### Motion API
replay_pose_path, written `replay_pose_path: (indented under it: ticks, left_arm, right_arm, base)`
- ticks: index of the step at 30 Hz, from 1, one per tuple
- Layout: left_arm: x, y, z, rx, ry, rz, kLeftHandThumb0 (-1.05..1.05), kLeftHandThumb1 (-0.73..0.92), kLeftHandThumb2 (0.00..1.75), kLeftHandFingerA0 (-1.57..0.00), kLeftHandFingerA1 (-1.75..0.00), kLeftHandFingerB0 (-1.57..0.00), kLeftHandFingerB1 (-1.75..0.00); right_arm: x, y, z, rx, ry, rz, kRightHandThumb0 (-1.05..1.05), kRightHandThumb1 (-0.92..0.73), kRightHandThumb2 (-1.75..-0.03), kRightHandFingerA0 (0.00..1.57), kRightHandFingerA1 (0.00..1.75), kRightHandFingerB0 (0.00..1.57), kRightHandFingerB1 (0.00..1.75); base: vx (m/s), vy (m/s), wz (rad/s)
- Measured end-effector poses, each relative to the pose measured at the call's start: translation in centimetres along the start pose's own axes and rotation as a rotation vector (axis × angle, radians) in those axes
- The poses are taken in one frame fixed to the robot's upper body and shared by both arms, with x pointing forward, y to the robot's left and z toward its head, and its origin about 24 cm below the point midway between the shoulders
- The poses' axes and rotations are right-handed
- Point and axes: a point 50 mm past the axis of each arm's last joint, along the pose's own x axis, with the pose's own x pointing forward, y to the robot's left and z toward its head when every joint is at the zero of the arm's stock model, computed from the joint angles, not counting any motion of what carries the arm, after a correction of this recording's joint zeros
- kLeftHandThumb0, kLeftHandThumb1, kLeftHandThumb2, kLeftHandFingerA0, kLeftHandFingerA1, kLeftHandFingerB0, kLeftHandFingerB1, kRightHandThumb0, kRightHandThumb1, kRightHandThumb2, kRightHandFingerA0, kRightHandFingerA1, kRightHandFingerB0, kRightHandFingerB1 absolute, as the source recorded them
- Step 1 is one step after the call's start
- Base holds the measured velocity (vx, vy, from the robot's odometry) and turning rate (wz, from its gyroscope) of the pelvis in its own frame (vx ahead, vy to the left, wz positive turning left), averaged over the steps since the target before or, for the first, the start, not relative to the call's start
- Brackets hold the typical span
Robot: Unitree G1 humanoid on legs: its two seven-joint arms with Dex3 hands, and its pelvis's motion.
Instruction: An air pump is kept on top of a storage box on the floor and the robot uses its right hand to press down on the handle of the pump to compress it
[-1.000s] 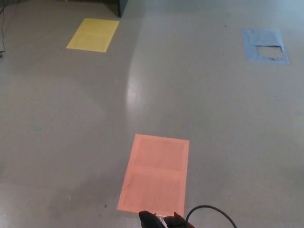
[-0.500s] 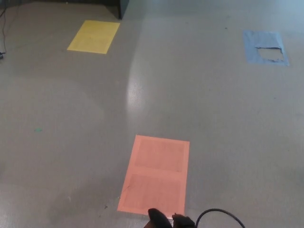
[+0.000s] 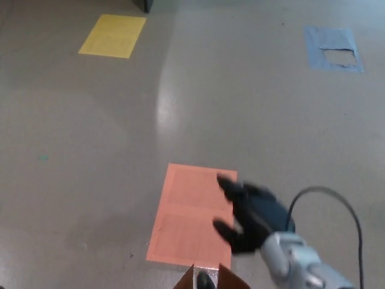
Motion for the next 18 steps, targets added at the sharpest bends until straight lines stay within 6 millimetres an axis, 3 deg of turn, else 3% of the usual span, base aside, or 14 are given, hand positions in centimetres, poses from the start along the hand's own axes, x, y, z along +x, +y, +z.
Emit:
replay_pose_path:
  ticks: [6, 12, 16, 18]
  left_arm:
    - [0.2, 0.4, 0.9, 0.0, -0.024, 0.011, -0.73, 0.81, 0.64, -0.23, -0.31, -0.16, -0.27]
    - [0.5, 0.9, 2.2, 0.0, -0.054, 0.023, -0.73, 0.81, 0.64, -0.23, -0.31, -0.16, -0.27]
    - [0.6, 1.3, 3.0, 0.0, -0.075, 0.034, -0.72, 0.81, 0.65, -0.22, -0.3, -0.17, -0.27]
    - [0.6, 1.5, 3.2, 0.001, -0.081, 0.037, -0.72, 0.8, 0.65, -0.23, -0.3, -0.17, -0.27]
  right_arm:
    - [1.1, -5.6, 1.7, 0.099, -0.093, -0.154, -0.93, -0.89, -1.22, 0.0, 0.1, 0.0, 0.08]
    - [0.6, -10.5, 2.3, 0.19, -0.161, -0.293, -0.89, -0.89, -1.2, 0.0, 0.13, 0.0, 0.1]
    - [-0.6, -15.4, 0.9, 0.25, -0.173, -0.443, -0.87, -0.88, -1.17, 0.0, 0.14, 0.0, 0.12]
    - [-1.1, -16.8, -0.2, 0.274, -0.158, -0.494, -0.87, -0.87, -1.17, 0.0, 0.17, 0.0, 0.13]
  base:
    - [0.0, 0.0, 0.0]
    - [0.0, 0.0, 0.0]
    - [0.0, 0.0, 0.0]
    - [0.0, 0.0, 0.0]
